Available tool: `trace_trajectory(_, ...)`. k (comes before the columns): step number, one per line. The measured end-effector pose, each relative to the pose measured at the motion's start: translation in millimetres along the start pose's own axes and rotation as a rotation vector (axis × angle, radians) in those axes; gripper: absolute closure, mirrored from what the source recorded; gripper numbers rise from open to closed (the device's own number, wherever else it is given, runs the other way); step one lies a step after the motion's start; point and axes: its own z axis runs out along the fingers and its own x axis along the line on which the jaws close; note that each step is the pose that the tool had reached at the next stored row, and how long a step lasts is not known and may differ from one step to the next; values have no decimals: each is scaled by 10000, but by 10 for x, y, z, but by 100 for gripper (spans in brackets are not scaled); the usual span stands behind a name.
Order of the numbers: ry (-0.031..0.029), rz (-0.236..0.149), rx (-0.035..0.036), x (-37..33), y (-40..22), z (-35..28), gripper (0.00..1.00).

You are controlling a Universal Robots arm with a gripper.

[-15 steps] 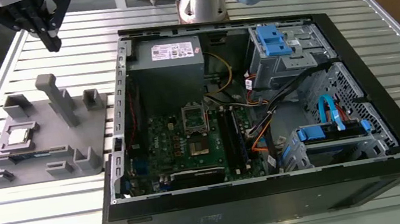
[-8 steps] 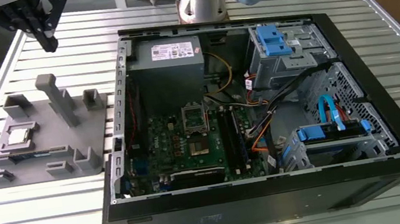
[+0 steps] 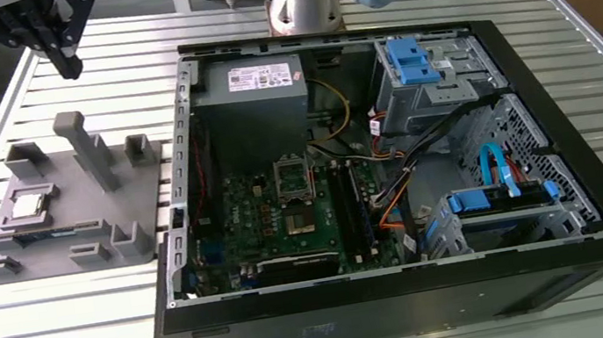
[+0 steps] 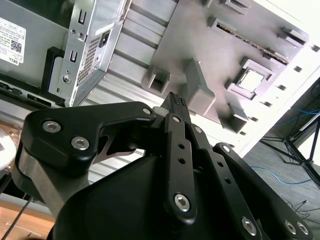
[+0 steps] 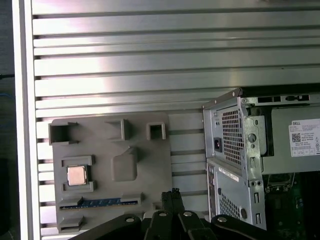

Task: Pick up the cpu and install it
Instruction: 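Reach for the cpu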

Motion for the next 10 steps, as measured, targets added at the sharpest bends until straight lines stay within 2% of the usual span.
trace_trajectory(10,-2,0,0,69,-5,-3,89)
